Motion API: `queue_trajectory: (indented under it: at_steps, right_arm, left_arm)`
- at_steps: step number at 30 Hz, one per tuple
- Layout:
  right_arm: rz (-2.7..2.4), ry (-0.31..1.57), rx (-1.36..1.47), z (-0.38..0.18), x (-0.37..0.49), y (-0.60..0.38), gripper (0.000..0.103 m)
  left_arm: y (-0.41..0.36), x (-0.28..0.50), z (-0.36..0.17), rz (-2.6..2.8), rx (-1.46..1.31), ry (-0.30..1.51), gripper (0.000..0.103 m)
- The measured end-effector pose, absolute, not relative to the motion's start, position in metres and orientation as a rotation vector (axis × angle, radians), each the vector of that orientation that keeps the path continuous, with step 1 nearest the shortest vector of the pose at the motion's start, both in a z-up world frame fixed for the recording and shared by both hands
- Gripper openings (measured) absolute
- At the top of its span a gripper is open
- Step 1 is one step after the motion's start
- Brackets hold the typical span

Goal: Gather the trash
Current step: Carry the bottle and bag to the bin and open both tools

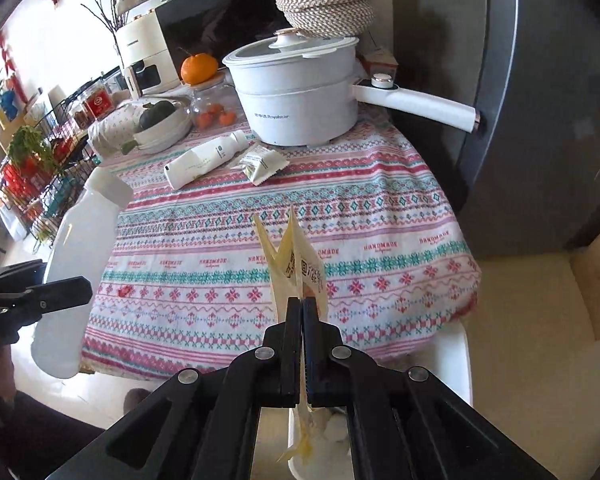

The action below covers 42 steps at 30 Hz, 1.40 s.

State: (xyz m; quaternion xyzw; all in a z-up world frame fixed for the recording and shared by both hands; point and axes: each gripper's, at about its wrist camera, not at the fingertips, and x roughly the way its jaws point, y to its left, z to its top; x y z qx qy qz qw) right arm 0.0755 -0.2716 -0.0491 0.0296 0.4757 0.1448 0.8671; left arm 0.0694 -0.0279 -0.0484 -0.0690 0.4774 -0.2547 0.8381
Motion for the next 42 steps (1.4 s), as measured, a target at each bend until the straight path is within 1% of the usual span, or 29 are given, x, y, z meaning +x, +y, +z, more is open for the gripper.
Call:
queue_trajectory:
  at_steps: [9,19,21,22,23,24,25,26,31,41,42]
  right_arm:
    - [0.254,1.043,0.106,-0.055,0.040,-0.320,0.002]
    - [0.152,1.101,0.169,-0.078,0.021,-0.373,0.003]
    - [0.127,1.101,0.190,-0.080,0.021,-0.381,0.008]
    - [0.114,1.104,0.202,-0.082,0.021,-0.386,0.019]
    - [0.102,1.109,0.206,-0.083,0.021,-0.389,0.033]
    - [0.087,1.108,0.211,-0.083,0.020,-0.392,0.041]
    - [0.077,1.101,0.216,-0.082,0.020,-0.394,0.051]
    - [0.073,1.092,0.220,-0.081,0.019,-0.396,0.053]
    - [0.069,1.079,0.235,-0.076,0.018,-0.403,0.055]
    - [0.032,1.092,0.220,-0.081,0.020,-0.412,0.055]
    - [0.027,1.094,0.224,-0.082,0.021,-0.414,0.055]
  left_arm:
    - [-0.096,0.050,-0.074,-0.647,-0.044,1.080,0.050]
    - [-0.149,0.046,-0.087,-0.720,0.018,1.125,0.050]
    - [-0.158,0.045,-0.090,-0.727,0.029,1.132,0.050]
    - [-0.163,0.045,-0.091,-0.729,0.034,1.136,0.050]
    - [-0.167,0.044,-0.093,-0.732,0.038,1.139,0.050]
    - [-0.171,0.044,-0.094,-0.734,0.044,1.142,0.050]
    - [-0.174,0.044,-0.096,-0.735,0.048,1.144,0.050]
    - [-0.178,0.044,-0.097,-0.735,0.052,1.147,0.050]
    - [-0.191,0.046,-0.105,-0.736,0.074,1.160,0.050]
    - [-0.206,0.054,-0.116,-0.722,0.101,1.171,0.051]
    - [-0.206,0.054,-0.116,-0.720,0.100,1.173,0.052]
